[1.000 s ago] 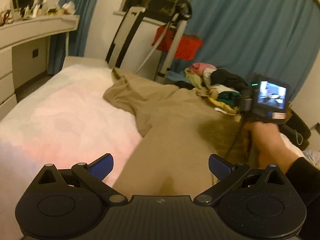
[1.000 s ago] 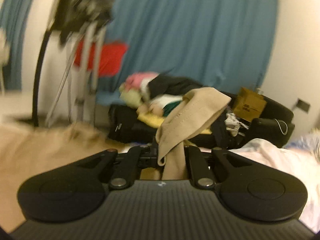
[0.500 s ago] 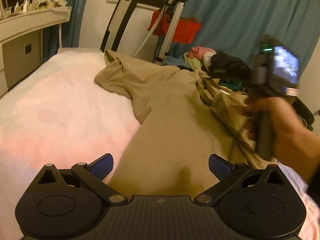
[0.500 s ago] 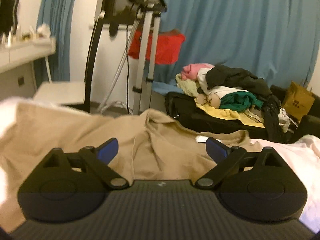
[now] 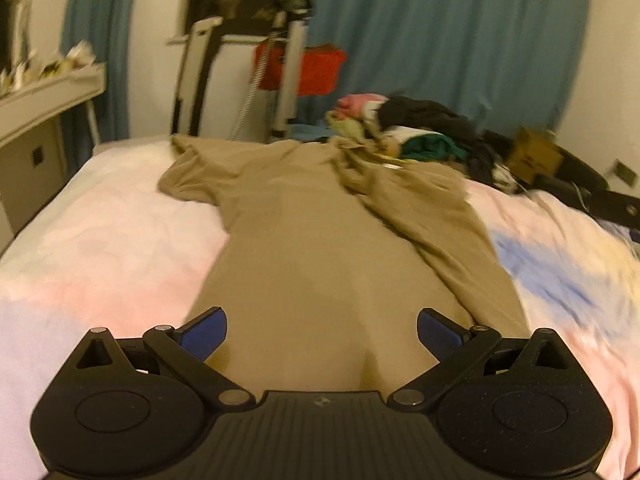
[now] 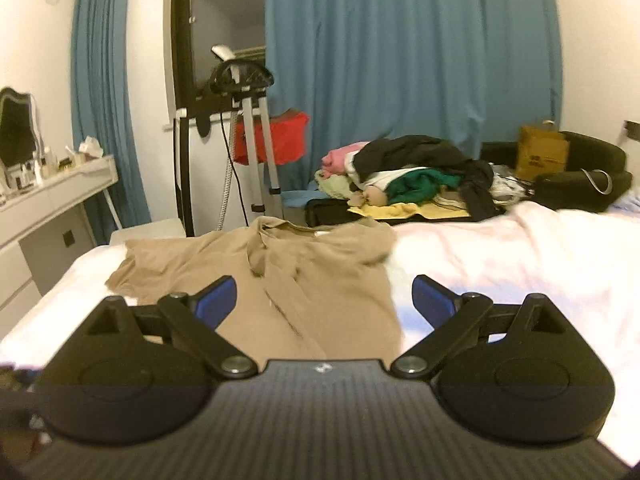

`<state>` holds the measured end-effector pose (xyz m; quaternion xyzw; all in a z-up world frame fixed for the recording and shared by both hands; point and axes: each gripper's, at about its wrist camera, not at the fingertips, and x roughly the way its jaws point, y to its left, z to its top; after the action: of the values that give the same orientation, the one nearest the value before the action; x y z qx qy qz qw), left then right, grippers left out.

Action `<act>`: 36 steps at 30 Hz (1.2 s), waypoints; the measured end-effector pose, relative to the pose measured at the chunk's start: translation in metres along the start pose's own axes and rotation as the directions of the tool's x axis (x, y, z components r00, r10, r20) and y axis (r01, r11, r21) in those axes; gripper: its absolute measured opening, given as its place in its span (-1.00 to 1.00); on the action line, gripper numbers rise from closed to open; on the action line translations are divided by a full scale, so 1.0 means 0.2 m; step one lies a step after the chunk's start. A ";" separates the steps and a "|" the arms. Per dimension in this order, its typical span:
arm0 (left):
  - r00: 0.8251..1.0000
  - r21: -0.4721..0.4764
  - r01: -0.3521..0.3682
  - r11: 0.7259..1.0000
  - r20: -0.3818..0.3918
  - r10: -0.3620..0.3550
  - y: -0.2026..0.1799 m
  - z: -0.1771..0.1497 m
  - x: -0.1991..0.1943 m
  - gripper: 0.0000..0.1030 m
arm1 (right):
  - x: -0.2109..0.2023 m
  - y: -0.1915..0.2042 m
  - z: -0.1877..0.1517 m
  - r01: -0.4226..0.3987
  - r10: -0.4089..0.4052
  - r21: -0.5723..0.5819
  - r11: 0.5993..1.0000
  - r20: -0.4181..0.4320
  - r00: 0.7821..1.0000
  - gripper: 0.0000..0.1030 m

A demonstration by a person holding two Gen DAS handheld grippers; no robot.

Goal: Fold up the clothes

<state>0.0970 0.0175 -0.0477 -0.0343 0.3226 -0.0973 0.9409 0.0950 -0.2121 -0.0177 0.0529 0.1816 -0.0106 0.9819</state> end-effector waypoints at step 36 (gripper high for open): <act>0.856 0.320 0.484 0.815 -0.369 -0.363 -1.35 -0.59 0.25 -0.10 | -0.44 -1.09 -0.43 0.247 -0.321 0.572 0.782 0.031 0.947 0.86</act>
<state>0.0199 -0.2569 -0.1369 0.1026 0.4144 -0.3745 0.8231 -0.0266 -0.4190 -0.0880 0.3099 0.1139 -0.2145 0.9192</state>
